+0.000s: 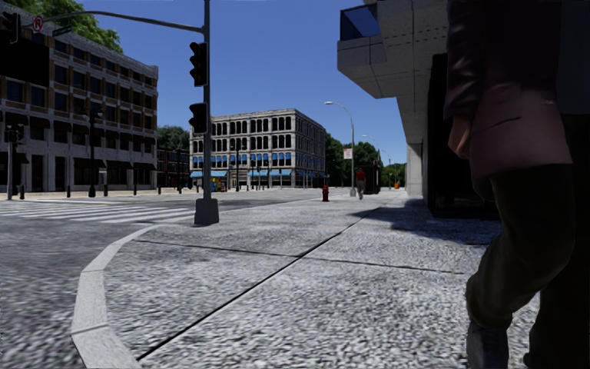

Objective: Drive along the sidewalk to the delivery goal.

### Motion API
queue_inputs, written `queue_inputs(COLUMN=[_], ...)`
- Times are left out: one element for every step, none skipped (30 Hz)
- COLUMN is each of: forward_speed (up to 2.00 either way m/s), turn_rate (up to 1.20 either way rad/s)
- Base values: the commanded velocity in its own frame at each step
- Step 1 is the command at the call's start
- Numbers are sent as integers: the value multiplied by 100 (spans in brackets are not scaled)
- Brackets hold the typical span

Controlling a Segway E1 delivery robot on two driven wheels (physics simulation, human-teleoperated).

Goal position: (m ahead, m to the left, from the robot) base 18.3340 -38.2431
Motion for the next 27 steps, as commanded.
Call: queue_inputs(forward_speed=[142,142,142,142,142,142,141,141,141,141,141,141,142,142,142,142,142,142,141,141,141,141,141,141,141,140,140], turn_rate=[0,0,0,0,0,26,48,58,58,47,0,0,0,0,0,0,0,0,0,0,0,0,0,0,0,0,0])
